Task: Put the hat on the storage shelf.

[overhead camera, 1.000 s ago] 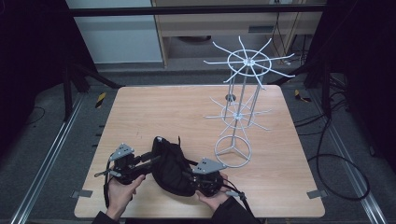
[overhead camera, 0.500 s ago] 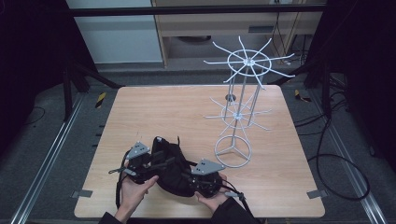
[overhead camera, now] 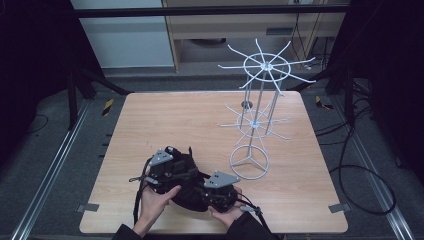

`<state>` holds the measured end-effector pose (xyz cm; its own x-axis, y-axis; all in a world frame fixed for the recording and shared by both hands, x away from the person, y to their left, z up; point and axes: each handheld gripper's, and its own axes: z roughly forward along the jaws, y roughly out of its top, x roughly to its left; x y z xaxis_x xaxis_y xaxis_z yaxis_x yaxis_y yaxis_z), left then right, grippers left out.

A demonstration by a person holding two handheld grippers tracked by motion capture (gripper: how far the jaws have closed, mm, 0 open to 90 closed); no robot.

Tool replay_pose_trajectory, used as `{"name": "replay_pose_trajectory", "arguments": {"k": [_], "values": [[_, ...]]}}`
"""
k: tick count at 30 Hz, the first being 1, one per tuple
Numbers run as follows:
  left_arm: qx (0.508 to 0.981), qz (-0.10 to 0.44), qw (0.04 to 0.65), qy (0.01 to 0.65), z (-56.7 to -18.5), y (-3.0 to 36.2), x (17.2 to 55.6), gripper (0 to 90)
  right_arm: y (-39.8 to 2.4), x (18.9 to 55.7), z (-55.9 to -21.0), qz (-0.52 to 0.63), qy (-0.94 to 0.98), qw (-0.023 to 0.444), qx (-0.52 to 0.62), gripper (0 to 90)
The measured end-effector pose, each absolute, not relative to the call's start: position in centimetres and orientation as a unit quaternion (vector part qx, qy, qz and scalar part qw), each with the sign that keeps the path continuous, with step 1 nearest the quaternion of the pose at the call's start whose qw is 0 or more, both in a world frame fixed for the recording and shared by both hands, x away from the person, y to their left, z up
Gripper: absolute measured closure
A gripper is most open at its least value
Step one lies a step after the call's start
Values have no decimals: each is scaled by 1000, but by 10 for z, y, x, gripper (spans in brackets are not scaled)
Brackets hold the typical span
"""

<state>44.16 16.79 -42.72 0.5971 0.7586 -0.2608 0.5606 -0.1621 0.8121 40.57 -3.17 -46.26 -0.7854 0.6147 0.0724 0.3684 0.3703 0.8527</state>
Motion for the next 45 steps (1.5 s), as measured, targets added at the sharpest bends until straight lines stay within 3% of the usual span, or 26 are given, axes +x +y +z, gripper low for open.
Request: {"name": "replay_pose_trajectory", "arguments": {"k": [12, 20, 28, 38, 45], "values": [[767, 105, 448, 448, -439, 161, 443, 425, -29, 404, -464, 471, 822, 128, 293, 776], [769, 102, 436, 456, -444, 160, 443, 661, -27, 404, -466, 469, 828, 120, 283, 730], [750, 88, 460, 466, -440, 174, 443, 800, -41, 401, -457, 492, 821, 99, 274, 638], [734, 97, 502, 447, -419, 186, 435, 834, -84, 400, -439, 527, 786, 119, 299, 565], [721, 99, 544, 418, -396, 195, 426, 838, -88, 405, -439, 524, 783, 131, 307, 530]]}}
